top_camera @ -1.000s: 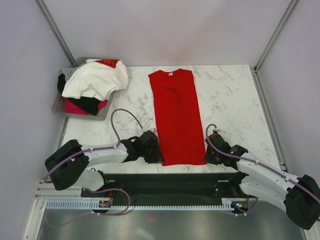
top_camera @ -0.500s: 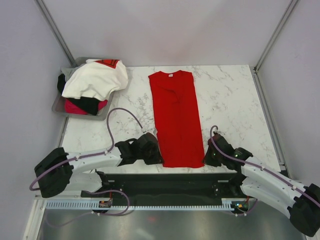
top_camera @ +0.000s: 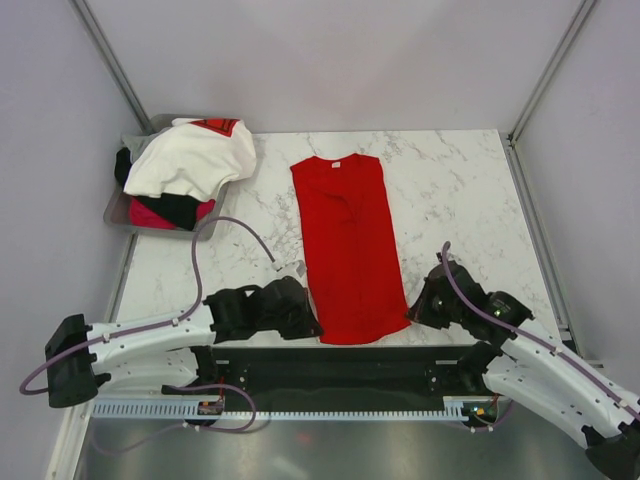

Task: Fold and stack the t-shirts
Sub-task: Fold the tshirt

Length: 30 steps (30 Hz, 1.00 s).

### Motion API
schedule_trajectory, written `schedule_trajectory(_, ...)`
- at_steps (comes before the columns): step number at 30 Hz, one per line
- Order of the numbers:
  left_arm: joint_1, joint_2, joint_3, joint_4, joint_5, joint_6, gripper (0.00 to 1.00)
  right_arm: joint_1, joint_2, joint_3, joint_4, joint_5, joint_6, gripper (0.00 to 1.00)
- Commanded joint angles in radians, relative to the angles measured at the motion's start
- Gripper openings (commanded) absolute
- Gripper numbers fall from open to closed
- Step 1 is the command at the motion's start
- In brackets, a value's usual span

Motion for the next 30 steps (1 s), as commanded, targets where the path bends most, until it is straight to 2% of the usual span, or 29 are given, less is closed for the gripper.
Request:
schedule_trajectory(1,-0.006,0.019,0.141,-0.088,-0.101,0.018,0.02,0.004,0.057,0.146,-0.030,0.083,-0.023,0.00)
schedule_trajectory(5,0.027,0.058,0.264,-0.164,-0.147,0.071,0.02,0.004,0.174,0.310,-0.058,0.177,-0.082,0.00)
schedule_trajectory(15,0.362,0.148,0.364,-0.141,0.004,0.249,0.02,-0.020,0.487,0.551,-0.018,0.318,-0.224,0.00)
schedule_trajectory(20,0.479,0.260,0.460,-0.125,0.047,0.346,0.02,-0.140,0.649,0.654,0.065,0.269,-0.318,0.00)
schedule_trajectory(30,0.643,0.530,0.612,-0.090,0.113,0.449,0.02,-0.221,0.982,0.889,0.117,0.211,-0.442,0.00)
